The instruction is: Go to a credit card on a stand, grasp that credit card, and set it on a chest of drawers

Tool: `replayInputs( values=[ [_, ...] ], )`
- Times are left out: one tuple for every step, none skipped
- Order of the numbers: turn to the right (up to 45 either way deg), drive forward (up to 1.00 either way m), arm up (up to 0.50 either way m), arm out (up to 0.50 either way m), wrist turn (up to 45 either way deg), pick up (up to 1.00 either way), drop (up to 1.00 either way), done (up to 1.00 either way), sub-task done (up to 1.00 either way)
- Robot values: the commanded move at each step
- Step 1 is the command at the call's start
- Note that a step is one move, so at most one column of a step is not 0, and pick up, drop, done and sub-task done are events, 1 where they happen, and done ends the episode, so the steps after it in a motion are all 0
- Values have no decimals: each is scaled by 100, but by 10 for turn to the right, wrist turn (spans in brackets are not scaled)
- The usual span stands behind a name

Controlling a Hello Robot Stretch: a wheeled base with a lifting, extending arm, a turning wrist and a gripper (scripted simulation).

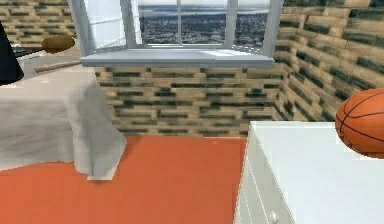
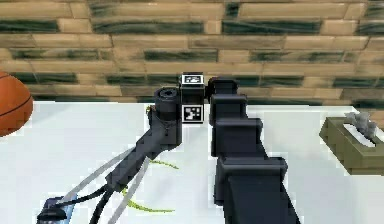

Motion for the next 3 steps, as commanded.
replayInputs(
  values=[
    [0, 0, 0, 0, 450, 0, 0, 0, 0],
    [0, 0, 0, 0, 450, 0, 0, 0, 0],
    [0, 0, 0, 0, 450, 0, 0, 0, 0]
  ],
)
